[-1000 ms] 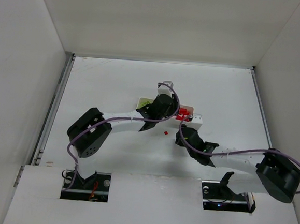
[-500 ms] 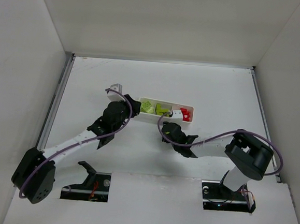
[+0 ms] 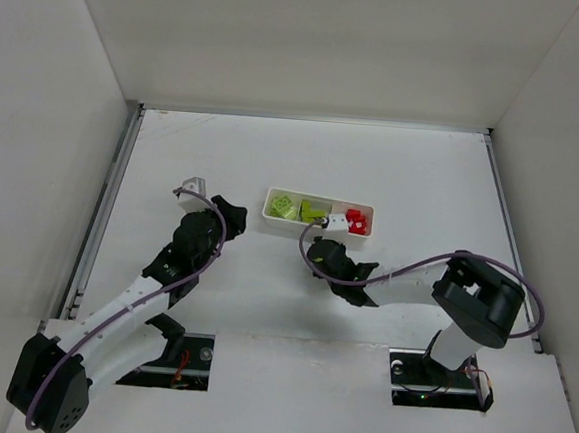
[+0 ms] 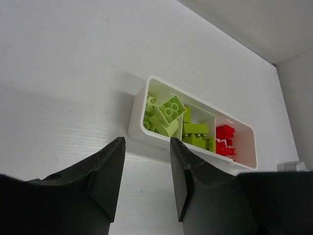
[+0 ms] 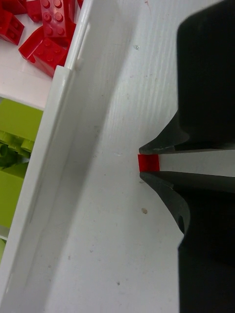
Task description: Sort the legos into containers by color
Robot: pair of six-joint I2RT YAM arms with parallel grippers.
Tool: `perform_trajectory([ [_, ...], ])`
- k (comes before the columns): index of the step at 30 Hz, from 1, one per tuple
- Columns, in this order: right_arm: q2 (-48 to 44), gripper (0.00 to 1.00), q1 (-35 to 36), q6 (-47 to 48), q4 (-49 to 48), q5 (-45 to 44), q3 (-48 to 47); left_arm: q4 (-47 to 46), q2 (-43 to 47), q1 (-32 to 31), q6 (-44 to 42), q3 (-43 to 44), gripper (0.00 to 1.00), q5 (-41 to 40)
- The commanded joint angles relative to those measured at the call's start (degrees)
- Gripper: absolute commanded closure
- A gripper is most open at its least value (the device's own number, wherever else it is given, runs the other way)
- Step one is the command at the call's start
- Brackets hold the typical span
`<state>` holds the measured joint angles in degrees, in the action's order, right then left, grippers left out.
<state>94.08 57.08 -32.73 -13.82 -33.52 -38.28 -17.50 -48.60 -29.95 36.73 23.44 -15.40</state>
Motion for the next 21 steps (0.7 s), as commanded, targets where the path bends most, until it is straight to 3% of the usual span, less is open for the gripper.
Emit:
perform_trajectory([
  [1,-4.1,0.78,1.3,-0.7,1.4,-1.5,0.0,2.1,2.9,1.5,0.8,-2.1,0.59,-0.1],
  [7,-16.5,0.78,0.4,-0.1,2.1,-1.1,2.8,3.8,6.0,3.4,1.8,-5.0,0.49,0.0],
  [12,-24.6,0.77,-7.2,1.9,2.8,1.9,3.0,4.6,5.9,3.9,1.9,-5.1,0.46,0.5],
  [15,-25.3,0.75,-8.9,1.8,4.6,4.0,1.7,4.6,6.3,3.6,2.3,-5.2,0.45,0.5],
  [21,-17.9,0.65,-1.8,0.0,5.6,2.5,2.0,4.9,7.4,3.7,2.4,-6.2,0.44,0.5],
])
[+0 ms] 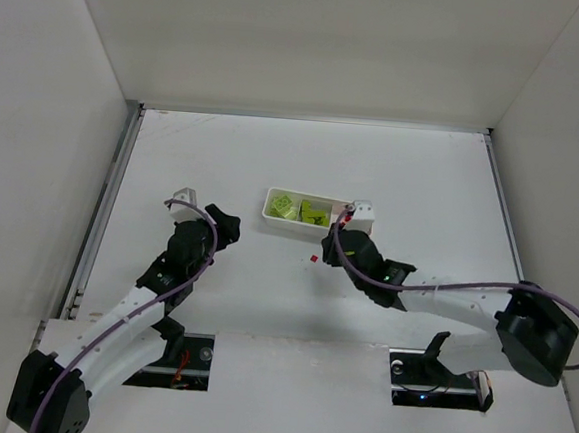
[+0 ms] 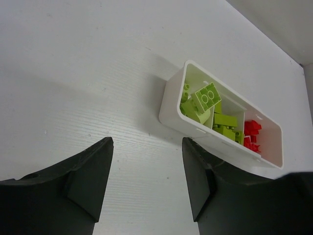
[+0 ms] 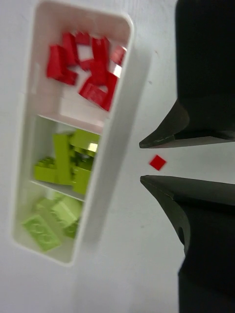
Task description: Sort the legos into containers by color
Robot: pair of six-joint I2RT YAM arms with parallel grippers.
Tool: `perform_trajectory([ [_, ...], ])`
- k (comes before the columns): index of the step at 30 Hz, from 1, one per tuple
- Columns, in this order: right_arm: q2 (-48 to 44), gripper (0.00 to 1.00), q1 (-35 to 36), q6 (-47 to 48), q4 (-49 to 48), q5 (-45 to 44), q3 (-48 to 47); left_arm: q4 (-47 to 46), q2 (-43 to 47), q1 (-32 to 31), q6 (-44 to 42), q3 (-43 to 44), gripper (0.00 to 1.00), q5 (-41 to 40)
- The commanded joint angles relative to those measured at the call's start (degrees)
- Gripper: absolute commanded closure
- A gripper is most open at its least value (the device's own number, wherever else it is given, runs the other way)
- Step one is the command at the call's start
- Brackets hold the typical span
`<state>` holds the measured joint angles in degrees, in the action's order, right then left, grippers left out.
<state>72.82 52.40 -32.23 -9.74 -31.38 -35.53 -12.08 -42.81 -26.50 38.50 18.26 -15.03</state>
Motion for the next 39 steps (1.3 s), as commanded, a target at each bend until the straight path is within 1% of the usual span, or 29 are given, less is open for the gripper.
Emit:
perform_trajectory([
  [1,4.8,0.63,3.4,-0.7,1.5,0.6,-0.8,-0.6,1.6,0.3,0.8,-1.3,0.44,0.2],
  [5,9.3,0.56,5.1,0.1,1.4,2.7,-2.3,-0.3,0.5,0.0,0.4,-0.7,0.44,0.8],
  [9,13.7,0.53,5.3,0.6,3.3,3.9,-5.0,-0.7,1.3,-0.1,1.0,-1.3,0.44,1.0],
  [18,20.0,0.53,5.7,-1.9,2.4,5.2,-7.4,-0.8,0.2,0.2,0.8,-1.3,0.44,1.2],
  [23,21.9,0.54,5.7,-1.7,1.6,4.7,-8.2,-1.0,1.0,0.4,1.0,-1.6,0.44,1.7],
  [26,22.5,0.57,5.7,-1.7,1.5,4.5,-8.8,-1.1,0.2,0.9,0.4,-1.1,0.44,1.9],
  [34,25.0,0.57,5.8,0.6,1.9,-1.3,-10.3,-1.6,-0.1,1.1,0.6,-1.3,0.44,2.3],
  [39,24.1,0.58,6.4,-1.8,5.1,-3.8,-10.4,-1.9,-0.2,1.2,1.1,-1.5,0.44,2.2],
])
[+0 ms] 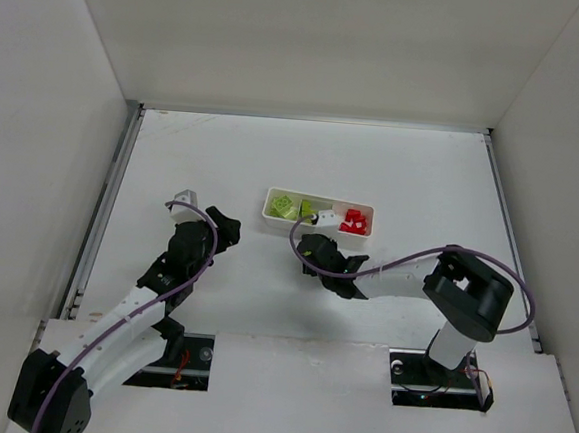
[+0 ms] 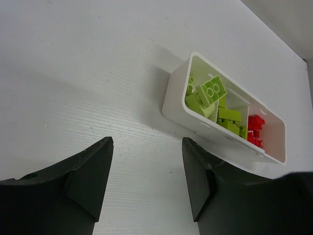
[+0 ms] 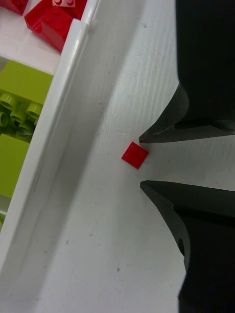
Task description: Sort the legos into containers by color
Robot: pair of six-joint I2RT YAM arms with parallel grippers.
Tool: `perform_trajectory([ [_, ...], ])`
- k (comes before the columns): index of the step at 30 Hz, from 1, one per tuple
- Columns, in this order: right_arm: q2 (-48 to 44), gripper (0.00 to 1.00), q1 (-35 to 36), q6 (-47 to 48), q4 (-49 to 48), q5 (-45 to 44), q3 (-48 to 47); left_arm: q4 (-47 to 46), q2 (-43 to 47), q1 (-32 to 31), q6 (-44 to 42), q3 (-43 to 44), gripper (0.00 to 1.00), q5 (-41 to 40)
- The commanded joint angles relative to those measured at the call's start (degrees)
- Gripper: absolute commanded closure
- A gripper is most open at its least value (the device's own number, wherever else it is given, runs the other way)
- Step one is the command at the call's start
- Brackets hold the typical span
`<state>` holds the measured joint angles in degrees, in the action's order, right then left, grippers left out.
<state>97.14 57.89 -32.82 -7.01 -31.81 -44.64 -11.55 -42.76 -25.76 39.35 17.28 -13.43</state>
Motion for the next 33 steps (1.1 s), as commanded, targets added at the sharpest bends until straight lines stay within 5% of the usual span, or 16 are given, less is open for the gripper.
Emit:
perform_trajectory([
  [1,-0.3,0.57,0.9,-1.6,2.3,-3.3,-1.1,-2.4,-0.5,0.5,-0.1,-0.3,0.44,0.7],
  [15,4.9,0.61,0.9,-0.8,-1.0,-2.7,-3.2,-3.0,0.0,0.6,0.1,-0.8,0.44,0.7],
  [27,5.5,0.75,1.7,-0.2,-0.8,-3.3,-2.6,-2.6,0.9,0.8,0.0,-0.6,0.44,0.8],
  [33,-1.1,0.79,2.2,-1.0,-1.3,-4.2,-0.2,-2.4,0.8,0.9,-0.2,-0.2,0.45,0.8],
])
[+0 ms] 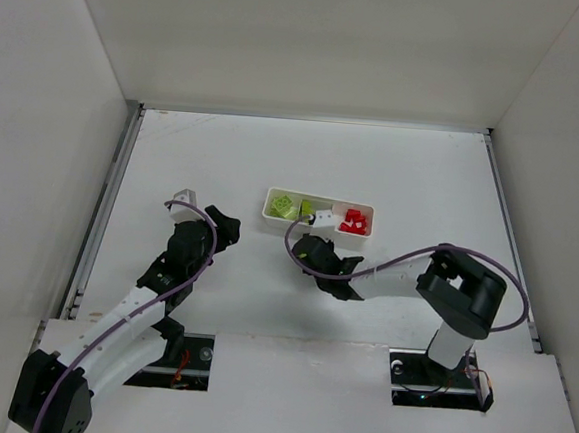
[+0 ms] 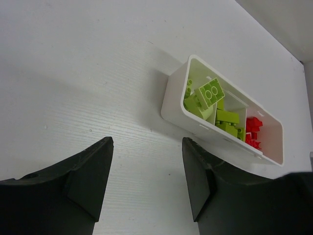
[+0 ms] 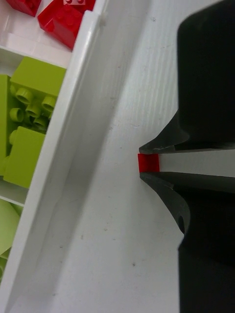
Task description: Sort the legos into containers by color
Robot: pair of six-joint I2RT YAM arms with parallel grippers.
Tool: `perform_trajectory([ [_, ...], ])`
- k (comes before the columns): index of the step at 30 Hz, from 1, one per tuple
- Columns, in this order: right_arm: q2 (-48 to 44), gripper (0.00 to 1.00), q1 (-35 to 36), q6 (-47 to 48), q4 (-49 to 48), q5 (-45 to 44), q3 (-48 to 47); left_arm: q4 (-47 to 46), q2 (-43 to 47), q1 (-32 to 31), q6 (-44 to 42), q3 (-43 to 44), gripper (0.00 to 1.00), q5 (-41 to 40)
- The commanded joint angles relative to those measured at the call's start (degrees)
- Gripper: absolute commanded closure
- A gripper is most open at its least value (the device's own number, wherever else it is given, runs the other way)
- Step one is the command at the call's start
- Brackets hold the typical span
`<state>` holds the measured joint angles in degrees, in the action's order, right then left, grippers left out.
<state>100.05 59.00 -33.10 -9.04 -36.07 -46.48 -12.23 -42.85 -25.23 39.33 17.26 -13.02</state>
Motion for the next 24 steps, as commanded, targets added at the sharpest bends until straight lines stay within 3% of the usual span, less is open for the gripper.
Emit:
perform_trajectory([
  [1,-6.1,0.79,1.3,-0.9,0.7,0.0,2.3,-1.7,1.1,0.4,0.0,-0.5,0.45,0.3],
  [9,-20.5,0.79,0.8,-0.2,1.4,-0.1,6.9,-2.0,1.4,0.5,0.3,-1.3,0.44,0.2],
  [14,-27.4,0.79,-8.0,2.3,0.9,1.0,7.6,-1.7,1.0,0.5,0.0,-0.8,0.39,0.4],
  [19,-26.6,0.79,-18.2,3.3,-0.4,4.4,6.7,-1.3,2.3,0.4,0.4,-1.6,0.34,0.3],
  [24,-20.1,0.77,-22.8,3.7,-5.1,7.9,5.2,-0.3,3.5,0.4,0.9,-2.4,0.29,0.0],
])
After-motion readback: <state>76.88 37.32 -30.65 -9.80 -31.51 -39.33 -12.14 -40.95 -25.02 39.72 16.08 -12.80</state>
